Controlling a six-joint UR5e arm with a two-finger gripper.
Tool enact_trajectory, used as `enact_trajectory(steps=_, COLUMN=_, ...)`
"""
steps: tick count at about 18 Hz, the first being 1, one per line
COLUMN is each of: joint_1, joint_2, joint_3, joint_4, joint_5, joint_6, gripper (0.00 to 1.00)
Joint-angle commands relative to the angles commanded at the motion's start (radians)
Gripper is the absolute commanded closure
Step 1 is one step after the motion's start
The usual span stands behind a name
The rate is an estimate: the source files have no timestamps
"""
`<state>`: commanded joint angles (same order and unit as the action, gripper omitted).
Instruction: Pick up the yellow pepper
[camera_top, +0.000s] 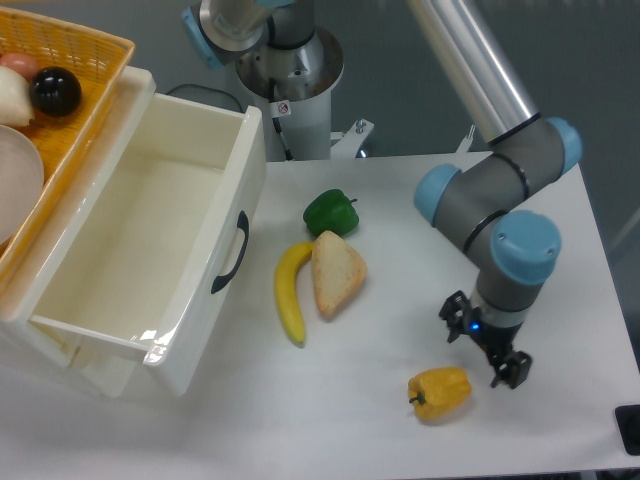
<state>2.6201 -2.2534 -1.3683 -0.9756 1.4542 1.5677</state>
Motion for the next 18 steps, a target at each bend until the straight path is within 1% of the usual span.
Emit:
enact_trajectory(steps=6, joint_1=-0.021, joint_2=-0.015, joint_3=0.000, joint_4=0.000, joint_5=0.000, joint_6=-0.006, gripper=0.00)
enact_trajectory(steps=13, joint_1=-0.029, joint_2=-0.032, joint_3=0.020, joint_4=0.006, joint_5=0.000, joint_6=-0.032, gripper=0.00)
enact_trajectory(steps=18, joint_1=-0.028, joint_2=-0.025, joint_3=0.044, joint_4=0.006, joint_5=0.000, joint_6=-0.031, gripper=0.00)
